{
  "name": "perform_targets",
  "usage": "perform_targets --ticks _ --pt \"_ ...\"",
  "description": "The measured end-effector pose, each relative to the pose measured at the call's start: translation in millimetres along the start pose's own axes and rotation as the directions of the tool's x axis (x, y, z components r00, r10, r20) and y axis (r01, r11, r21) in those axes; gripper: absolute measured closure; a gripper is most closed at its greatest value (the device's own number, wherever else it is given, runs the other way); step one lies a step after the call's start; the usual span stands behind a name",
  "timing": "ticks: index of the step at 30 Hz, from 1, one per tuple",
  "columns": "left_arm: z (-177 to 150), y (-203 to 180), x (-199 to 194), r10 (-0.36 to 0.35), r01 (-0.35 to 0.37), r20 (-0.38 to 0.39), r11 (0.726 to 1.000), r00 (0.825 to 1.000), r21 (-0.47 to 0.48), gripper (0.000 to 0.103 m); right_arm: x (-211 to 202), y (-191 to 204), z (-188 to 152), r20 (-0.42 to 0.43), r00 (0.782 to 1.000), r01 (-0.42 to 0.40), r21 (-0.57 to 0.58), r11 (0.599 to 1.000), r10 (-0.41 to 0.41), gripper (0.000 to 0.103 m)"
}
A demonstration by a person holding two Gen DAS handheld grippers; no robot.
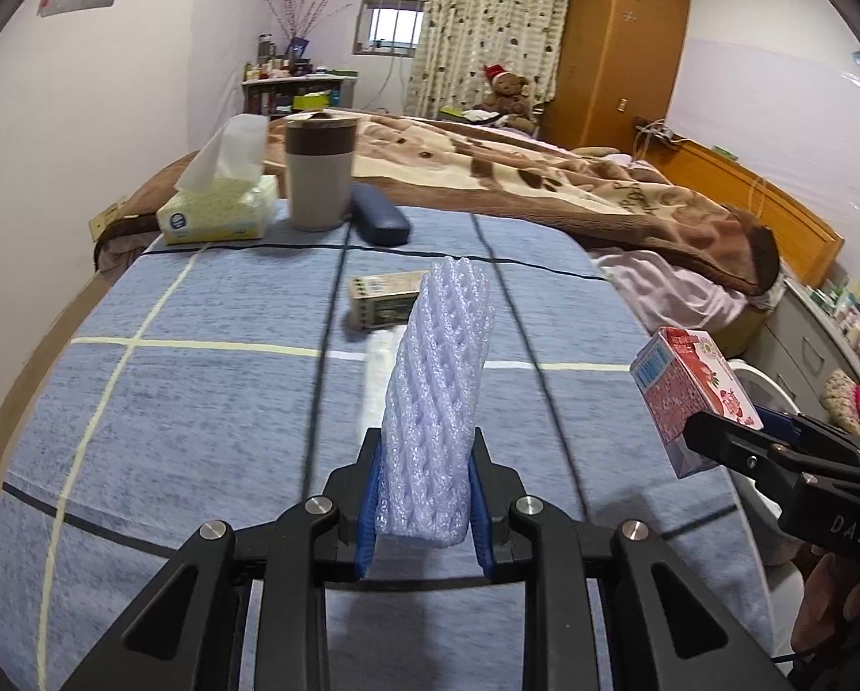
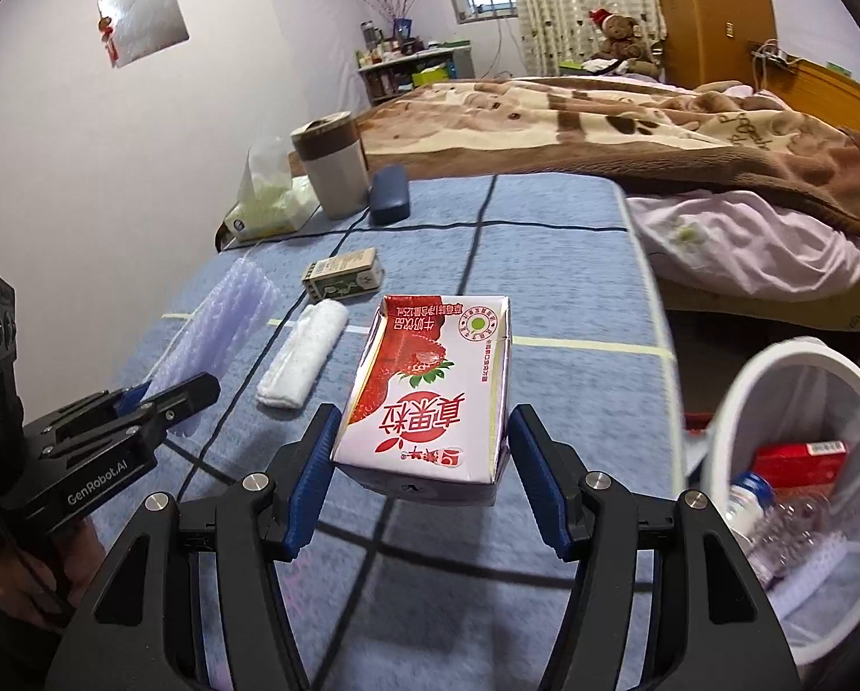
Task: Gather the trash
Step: 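Carry the milk carton and foam net toward the white bin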
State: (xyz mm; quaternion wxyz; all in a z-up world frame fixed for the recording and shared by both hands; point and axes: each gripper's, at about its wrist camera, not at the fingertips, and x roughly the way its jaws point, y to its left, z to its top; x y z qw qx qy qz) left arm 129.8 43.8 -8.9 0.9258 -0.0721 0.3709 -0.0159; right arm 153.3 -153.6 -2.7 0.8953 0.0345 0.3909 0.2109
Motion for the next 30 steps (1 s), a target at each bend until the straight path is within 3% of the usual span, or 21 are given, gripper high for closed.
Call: perform_targets --ticks 18,30 --pt "-3 -90 -15 -0.137 0.137 -0.009 0.983 0.991 0.121 0.077 -48 -48 -16 0.072 0.994 0.081 0.087 0.993 -0.087 0.042" --pt "-3 -143 -2 -0.208 0.214 -0.048 0.959 0.977 0.187 0.077 -69 -84 -28 0.094 0.983 0.140 0.163 0.977 -0.156 0.042"
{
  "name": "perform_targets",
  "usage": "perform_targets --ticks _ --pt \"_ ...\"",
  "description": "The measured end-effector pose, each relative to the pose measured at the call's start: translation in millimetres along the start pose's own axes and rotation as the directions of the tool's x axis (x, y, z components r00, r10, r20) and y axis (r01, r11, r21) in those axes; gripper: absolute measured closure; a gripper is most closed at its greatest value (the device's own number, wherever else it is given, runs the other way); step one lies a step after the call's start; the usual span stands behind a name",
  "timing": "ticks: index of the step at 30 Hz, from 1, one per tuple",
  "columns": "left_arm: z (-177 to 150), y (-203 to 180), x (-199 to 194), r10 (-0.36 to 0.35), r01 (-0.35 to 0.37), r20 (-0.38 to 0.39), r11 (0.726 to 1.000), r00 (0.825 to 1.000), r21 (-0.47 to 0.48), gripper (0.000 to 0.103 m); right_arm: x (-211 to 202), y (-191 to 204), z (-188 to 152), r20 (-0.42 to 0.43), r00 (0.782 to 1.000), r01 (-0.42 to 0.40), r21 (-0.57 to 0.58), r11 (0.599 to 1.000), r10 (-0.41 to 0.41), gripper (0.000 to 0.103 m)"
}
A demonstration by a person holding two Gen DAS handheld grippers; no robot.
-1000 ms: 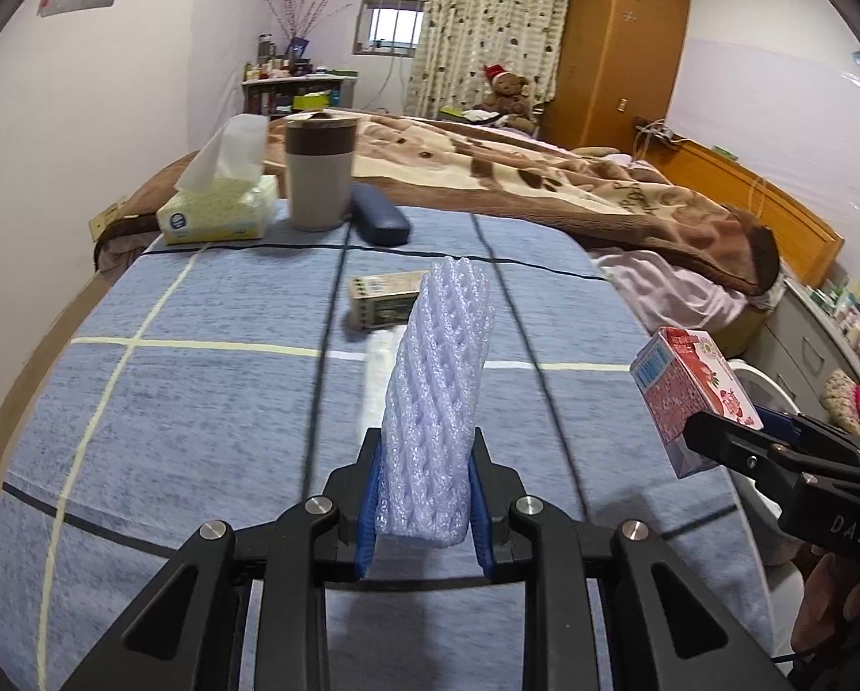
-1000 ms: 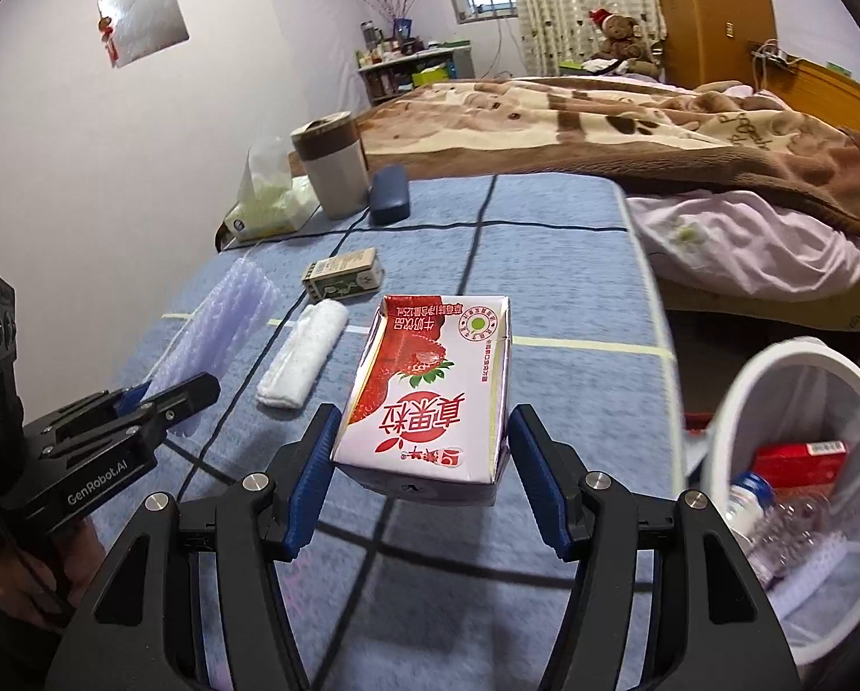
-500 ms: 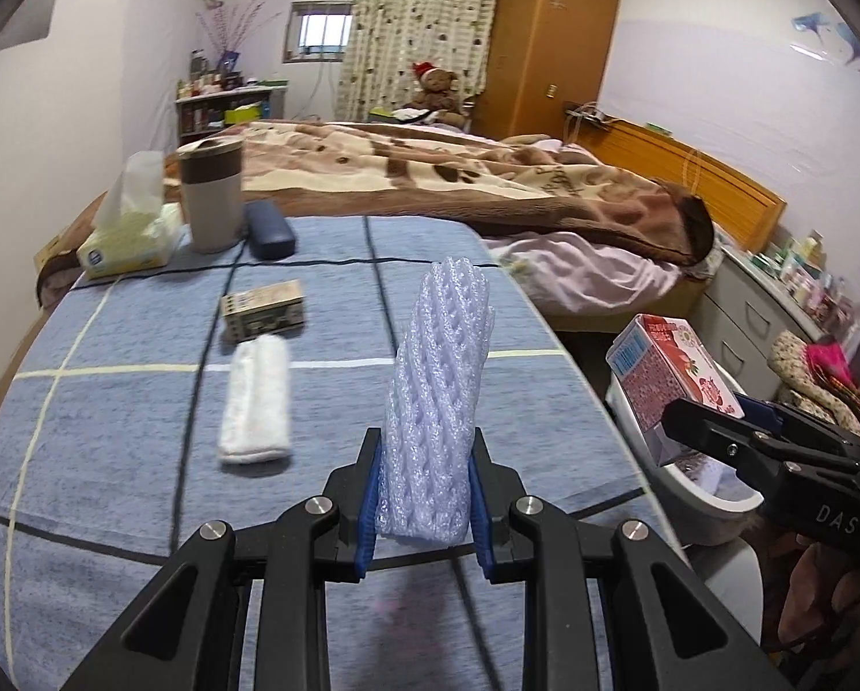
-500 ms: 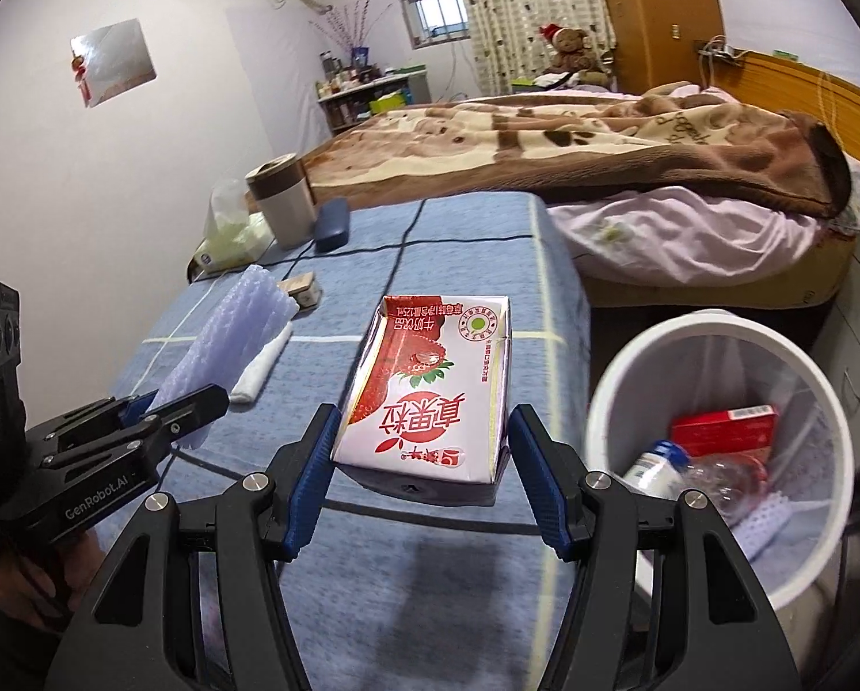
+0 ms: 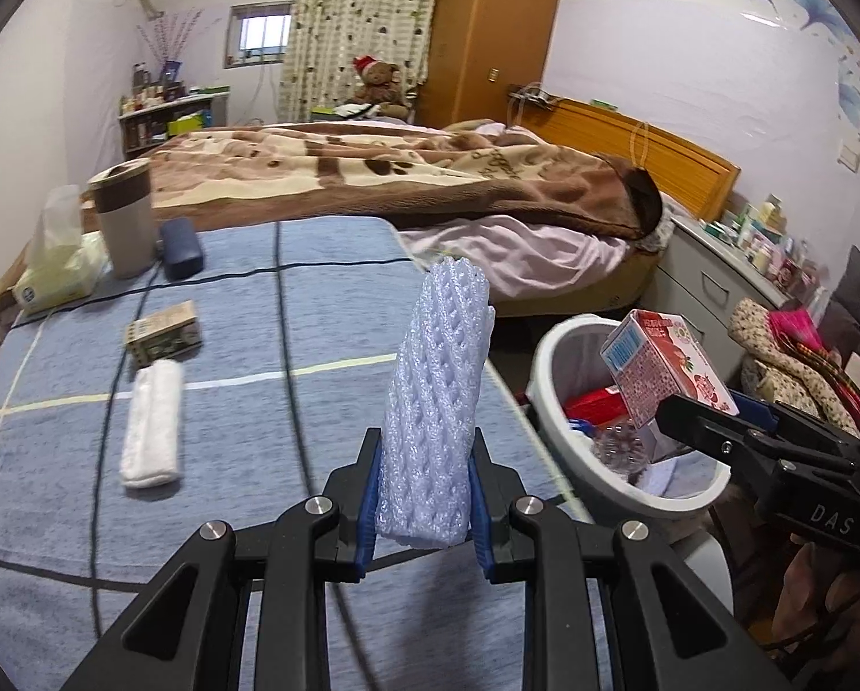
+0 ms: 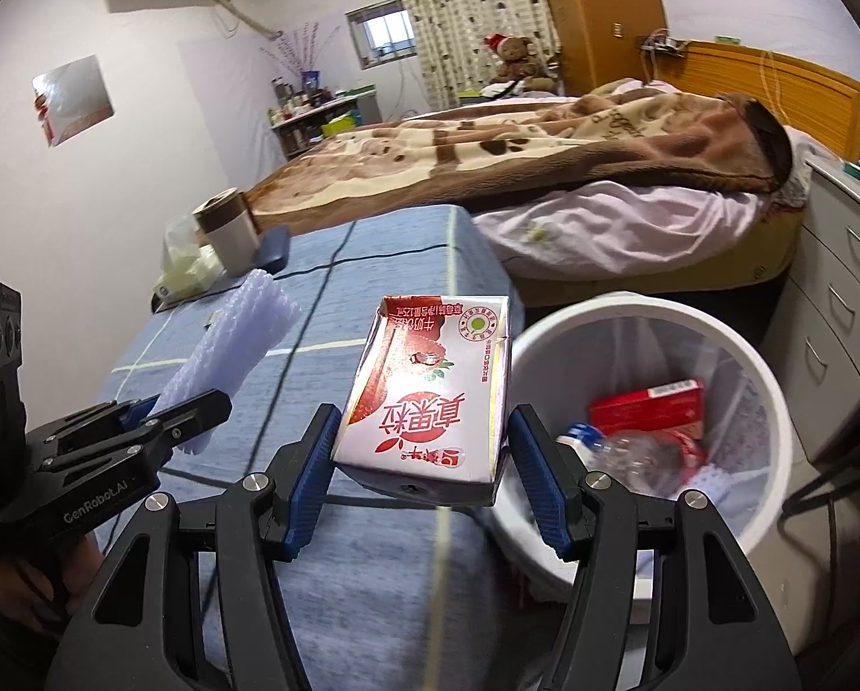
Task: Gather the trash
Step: 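Carry the milk carton and foam net toward the white bin, then open the right tool to drop the milk carton while the left tool drops the foam net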
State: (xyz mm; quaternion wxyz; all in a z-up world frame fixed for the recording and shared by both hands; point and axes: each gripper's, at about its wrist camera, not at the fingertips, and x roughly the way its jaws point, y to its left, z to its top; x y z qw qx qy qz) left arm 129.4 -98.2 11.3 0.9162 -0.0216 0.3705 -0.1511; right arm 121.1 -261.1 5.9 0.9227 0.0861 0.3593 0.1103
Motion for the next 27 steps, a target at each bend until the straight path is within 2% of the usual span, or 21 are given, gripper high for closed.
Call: perform_targets --ticks 11,27 --pt "9 -49 20 -0.072 0.074 -0.024 0.995 0.997 0.070 0.077 -10 -31 -5 0.012 0.999 0.043 0.056 0.997 -0.044 0.042" --pt "12 -86 42 -0.127 0.133 -0.056 0.984 0.990 0.117 0.077 -16 -64 -10 0.013 0.995 0.094 0.123 0.988 -0.096 0.042"
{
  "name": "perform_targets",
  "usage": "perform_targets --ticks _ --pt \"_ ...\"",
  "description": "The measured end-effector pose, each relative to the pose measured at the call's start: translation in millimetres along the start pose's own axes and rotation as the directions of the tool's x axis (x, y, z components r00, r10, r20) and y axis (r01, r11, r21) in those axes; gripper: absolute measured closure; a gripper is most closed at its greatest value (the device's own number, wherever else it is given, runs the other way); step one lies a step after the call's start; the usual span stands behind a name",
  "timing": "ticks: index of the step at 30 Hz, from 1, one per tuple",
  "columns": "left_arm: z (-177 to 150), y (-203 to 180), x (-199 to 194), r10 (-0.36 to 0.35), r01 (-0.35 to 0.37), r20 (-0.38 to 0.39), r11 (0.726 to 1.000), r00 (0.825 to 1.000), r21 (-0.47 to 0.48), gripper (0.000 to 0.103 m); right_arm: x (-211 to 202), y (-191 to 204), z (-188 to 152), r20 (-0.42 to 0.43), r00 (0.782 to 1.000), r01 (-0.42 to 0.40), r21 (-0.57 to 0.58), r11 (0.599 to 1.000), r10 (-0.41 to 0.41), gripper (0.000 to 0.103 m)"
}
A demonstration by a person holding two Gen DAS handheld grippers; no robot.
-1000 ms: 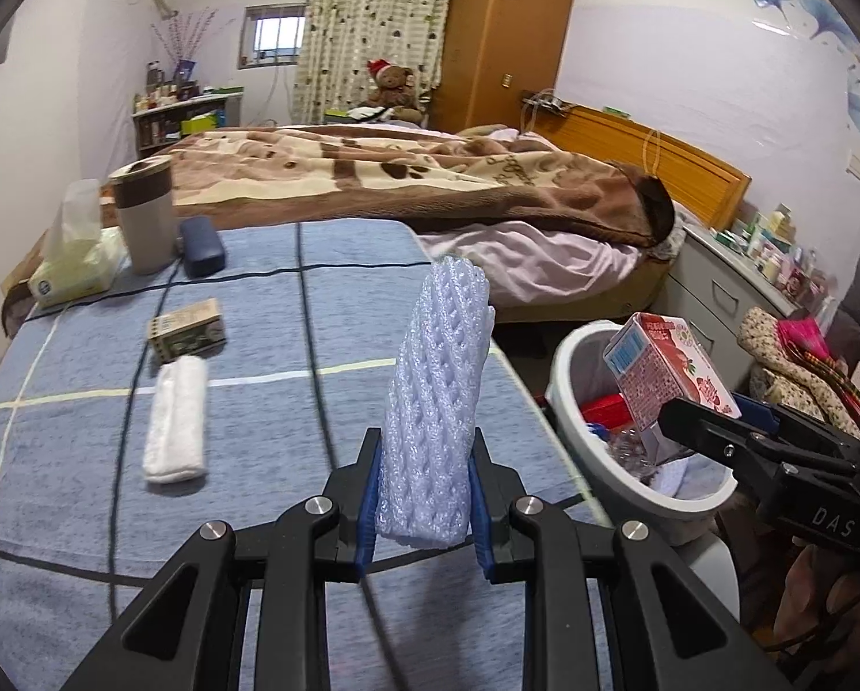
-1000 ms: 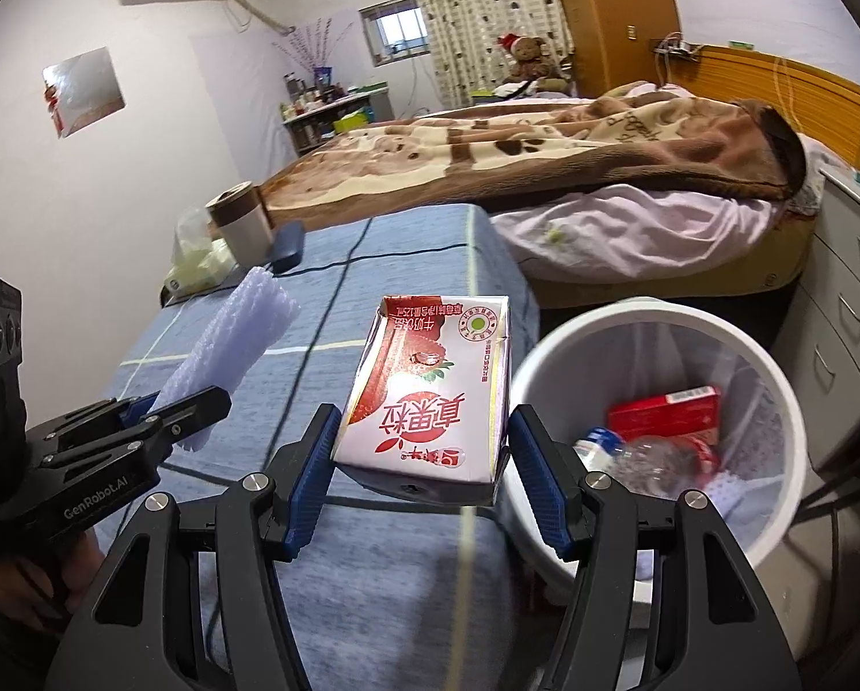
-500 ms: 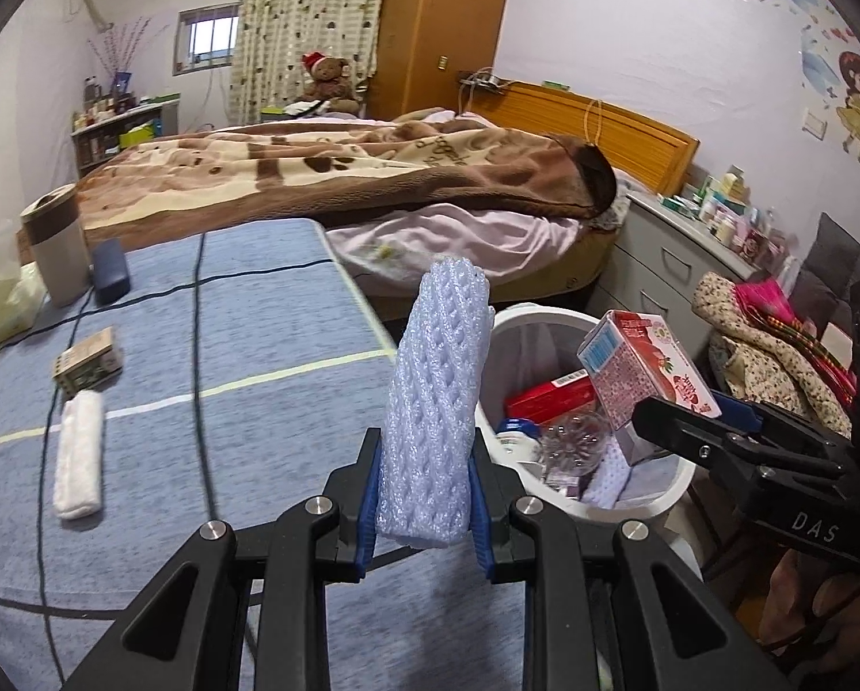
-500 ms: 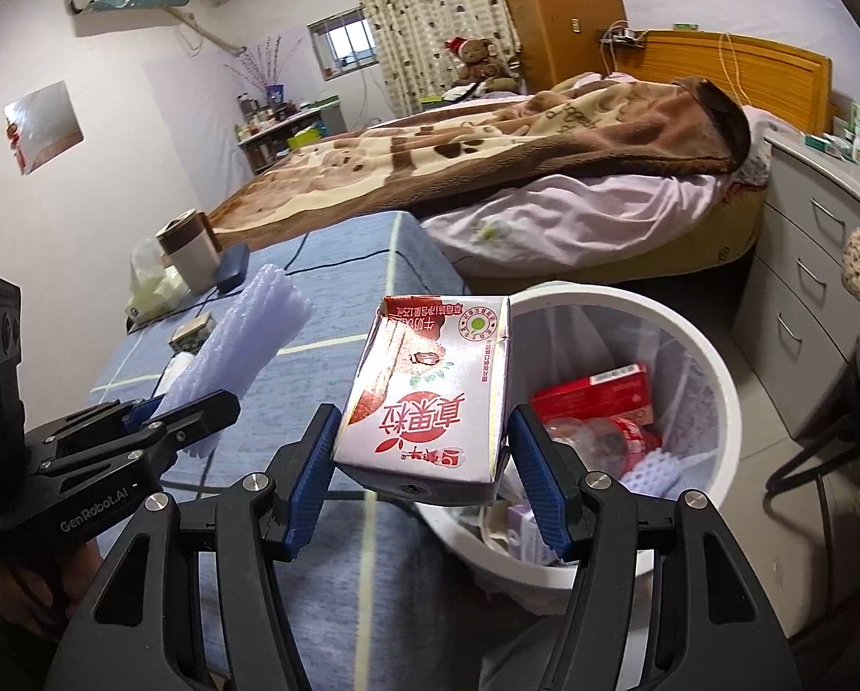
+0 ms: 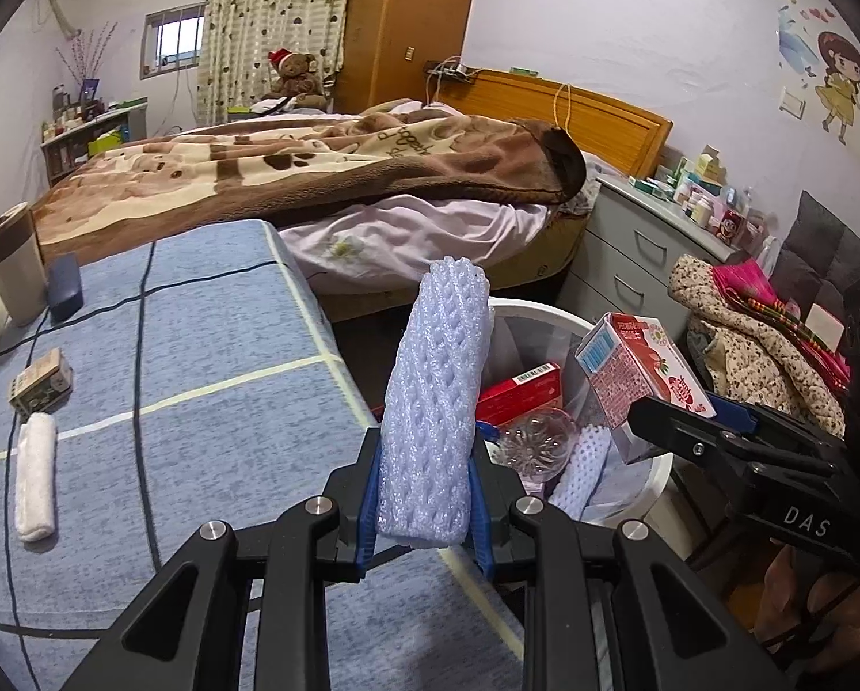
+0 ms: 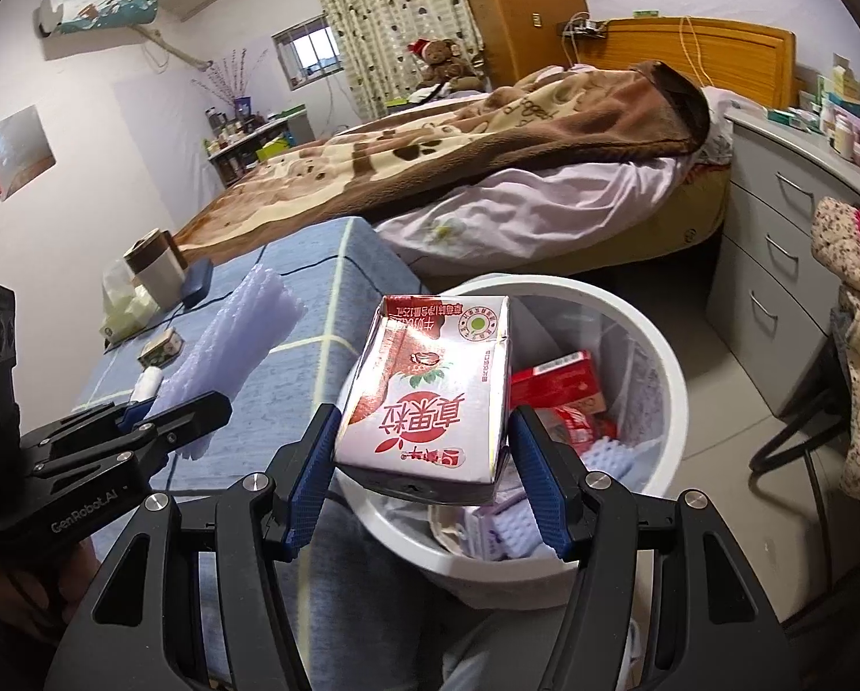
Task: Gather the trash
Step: 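Open the right tool to drop the milk carton while the left tool drops the foam net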
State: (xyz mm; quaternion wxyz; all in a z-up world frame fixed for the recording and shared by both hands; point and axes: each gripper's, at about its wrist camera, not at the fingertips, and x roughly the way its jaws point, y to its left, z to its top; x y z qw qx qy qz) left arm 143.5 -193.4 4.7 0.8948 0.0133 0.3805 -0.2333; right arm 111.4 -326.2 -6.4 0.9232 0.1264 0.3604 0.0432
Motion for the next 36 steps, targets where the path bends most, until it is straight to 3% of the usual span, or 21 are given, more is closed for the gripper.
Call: perform_targets --ticks 36 --pt "12 -30 80 -0.071 0.075 -0.118 0.997 0.991 0.031 0.076 21 -46 -2 -0.071 0.996 0.054 0.084 0.995 -0.048 0.042"
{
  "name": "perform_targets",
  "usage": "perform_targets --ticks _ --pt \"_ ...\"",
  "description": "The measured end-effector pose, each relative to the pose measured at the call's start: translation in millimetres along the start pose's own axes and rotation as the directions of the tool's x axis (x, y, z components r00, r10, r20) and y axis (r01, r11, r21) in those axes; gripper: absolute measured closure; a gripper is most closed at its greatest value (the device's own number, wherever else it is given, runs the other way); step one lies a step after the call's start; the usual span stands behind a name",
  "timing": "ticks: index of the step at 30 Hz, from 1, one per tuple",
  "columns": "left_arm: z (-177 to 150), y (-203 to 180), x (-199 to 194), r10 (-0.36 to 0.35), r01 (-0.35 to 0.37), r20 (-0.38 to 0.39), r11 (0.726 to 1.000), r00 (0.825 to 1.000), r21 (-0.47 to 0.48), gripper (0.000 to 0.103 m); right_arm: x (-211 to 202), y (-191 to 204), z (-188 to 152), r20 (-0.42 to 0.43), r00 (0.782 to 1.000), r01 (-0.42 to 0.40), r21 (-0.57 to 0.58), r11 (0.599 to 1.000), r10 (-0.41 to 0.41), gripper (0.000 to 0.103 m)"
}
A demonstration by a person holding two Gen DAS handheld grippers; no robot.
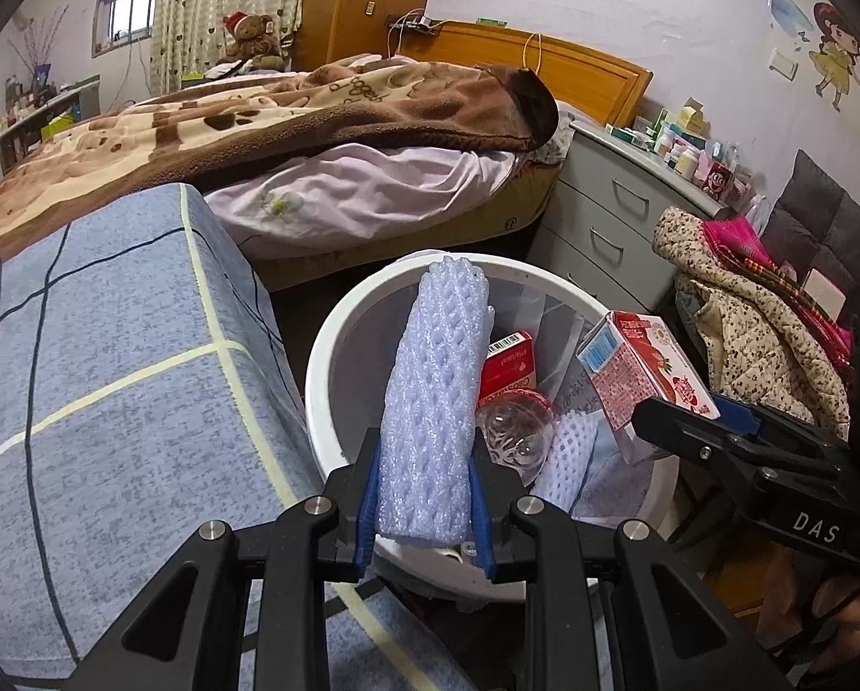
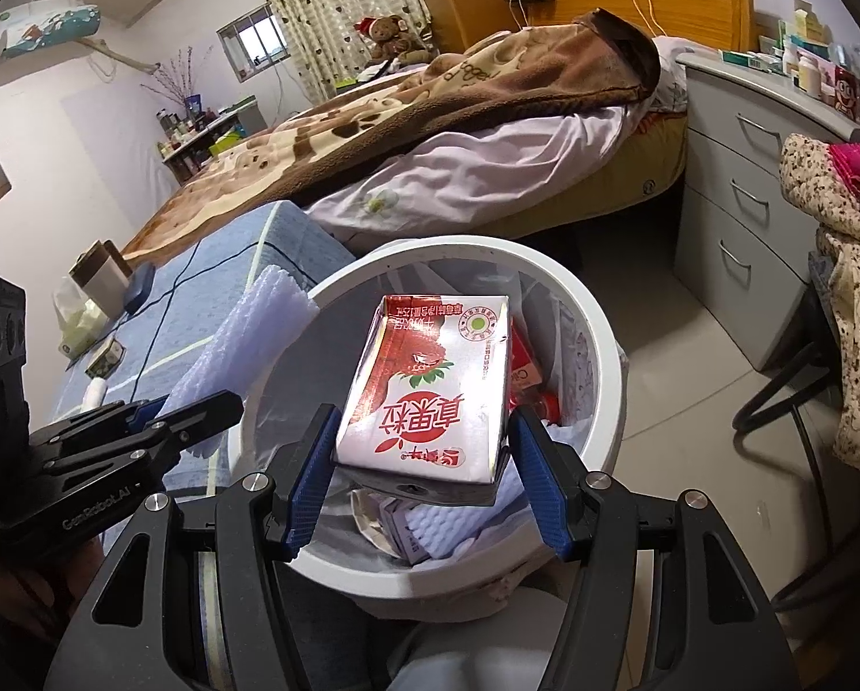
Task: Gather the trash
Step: 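Open the right tool to drop the milk carton while the left tool drops the foam net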
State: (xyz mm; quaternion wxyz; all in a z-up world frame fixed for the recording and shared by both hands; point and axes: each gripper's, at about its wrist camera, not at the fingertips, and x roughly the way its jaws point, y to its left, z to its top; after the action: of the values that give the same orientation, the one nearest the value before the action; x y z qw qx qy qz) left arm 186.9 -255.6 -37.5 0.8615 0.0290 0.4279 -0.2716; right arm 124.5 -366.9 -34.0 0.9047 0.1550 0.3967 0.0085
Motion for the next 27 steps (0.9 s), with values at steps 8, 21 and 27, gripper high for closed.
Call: perform_targets --ticks 8,21,27 --pt "3 6 12 0.007 -0.007 -0.019 1.000 1.000 -0.025 0.075 6 -2 2 -0.013 1.000 0.002 0.005 1.000 -0.002 0.041" --pt "3 12 4 -0.008 0.008 0.000 0.999 1.000 -0.054 0.060 -2 -2 3 0.007 1.000 0.019 0.008 1.000 -0.019 0.041" --pt "-1 17 -14 0.010 -0.009 0.023 0.998 1.000 -0.065 0.060 -10 9 3 0.017 1.000 0.017 -0.018 1.000 -0.016 0.041"
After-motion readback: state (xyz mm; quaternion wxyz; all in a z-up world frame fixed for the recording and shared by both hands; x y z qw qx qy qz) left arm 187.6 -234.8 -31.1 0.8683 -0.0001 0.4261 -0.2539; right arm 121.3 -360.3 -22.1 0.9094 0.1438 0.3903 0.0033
